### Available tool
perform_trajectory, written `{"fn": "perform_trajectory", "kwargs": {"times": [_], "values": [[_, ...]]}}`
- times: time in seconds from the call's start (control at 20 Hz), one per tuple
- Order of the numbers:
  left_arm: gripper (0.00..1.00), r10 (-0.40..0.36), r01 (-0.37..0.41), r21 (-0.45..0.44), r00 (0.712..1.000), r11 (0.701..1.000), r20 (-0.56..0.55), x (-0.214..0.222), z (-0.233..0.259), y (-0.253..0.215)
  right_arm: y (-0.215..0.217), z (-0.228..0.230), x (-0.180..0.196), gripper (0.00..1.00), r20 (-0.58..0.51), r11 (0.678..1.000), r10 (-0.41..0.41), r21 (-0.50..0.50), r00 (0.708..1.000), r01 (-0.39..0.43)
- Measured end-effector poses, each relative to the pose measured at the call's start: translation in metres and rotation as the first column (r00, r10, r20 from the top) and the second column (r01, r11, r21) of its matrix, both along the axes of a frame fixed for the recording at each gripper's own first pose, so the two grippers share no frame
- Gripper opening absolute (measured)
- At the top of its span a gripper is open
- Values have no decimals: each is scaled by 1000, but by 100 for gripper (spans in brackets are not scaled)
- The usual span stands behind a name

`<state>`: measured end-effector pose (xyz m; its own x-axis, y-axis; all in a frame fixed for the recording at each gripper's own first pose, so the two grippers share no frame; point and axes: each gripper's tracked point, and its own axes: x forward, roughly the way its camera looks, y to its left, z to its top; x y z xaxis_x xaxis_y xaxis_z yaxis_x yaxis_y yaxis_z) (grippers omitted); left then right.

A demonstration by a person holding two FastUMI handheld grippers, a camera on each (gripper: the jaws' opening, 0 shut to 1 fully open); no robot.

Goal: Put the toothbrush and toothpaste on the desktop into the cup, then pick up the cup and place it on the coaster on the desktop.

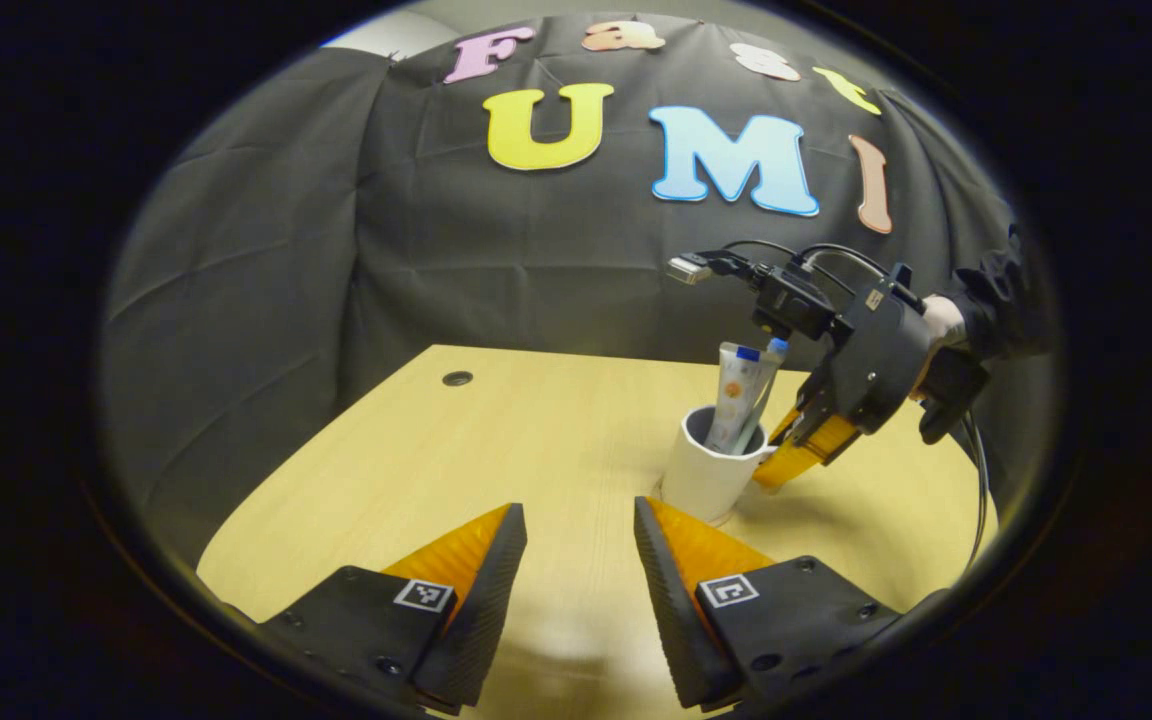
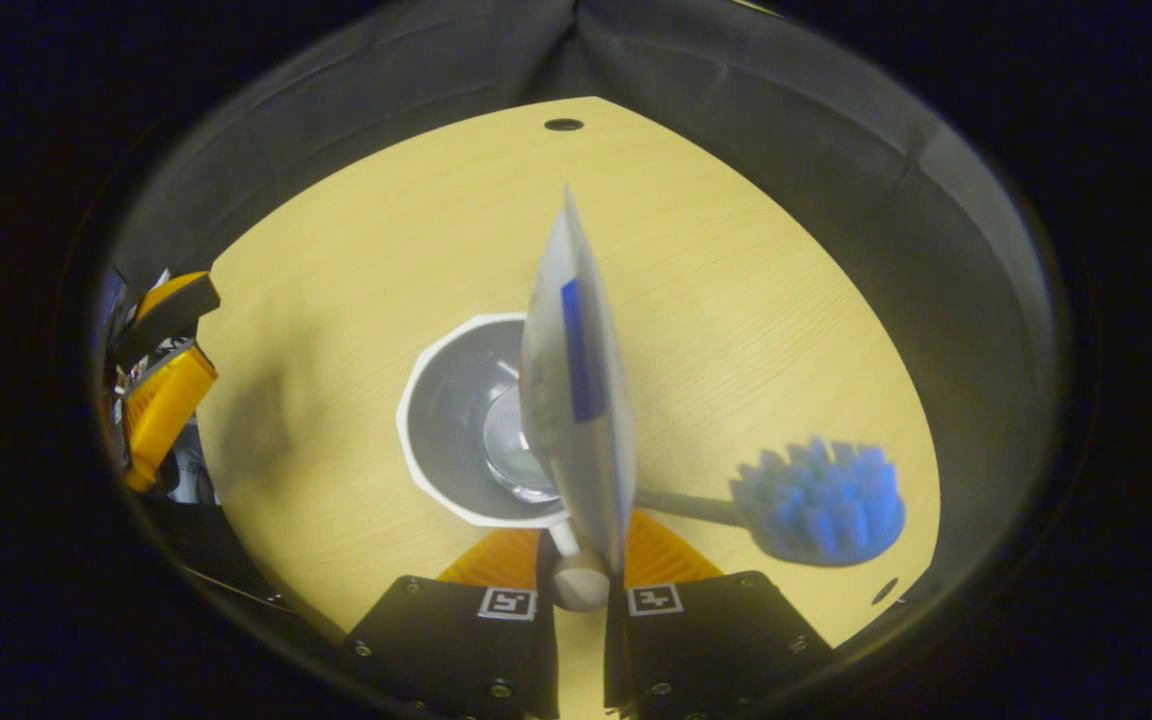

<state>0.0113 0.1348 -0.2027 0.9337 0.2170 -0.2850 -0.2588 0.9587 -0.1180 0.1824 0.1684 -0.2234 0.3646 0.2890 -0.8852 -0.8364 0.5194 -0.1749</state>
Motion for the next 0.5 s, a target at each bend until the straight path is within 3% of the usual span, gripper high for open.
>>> {"fn": "perform_trajectory", "kwargs": {"times": [0.3, 0.4, 0.5], "values": [[75, -17, 17, -2, 1000, 1000, -2, 5, -2, 0, -2, -3, 0, 18, -1, 1000, -8, -8, 1000, 8], [74, -28, 28, 2, 1000, 1000, -2, 8, -1, -4, -6, -8, 2, 24, 5, 1000, -4, -31, 1000, 4], [75, -34, 34, 13, 999, 999, 2, 9, 2, -5, -4, -9, 0, 37, -6, 999, 18, -33, 1000, -18]]}}
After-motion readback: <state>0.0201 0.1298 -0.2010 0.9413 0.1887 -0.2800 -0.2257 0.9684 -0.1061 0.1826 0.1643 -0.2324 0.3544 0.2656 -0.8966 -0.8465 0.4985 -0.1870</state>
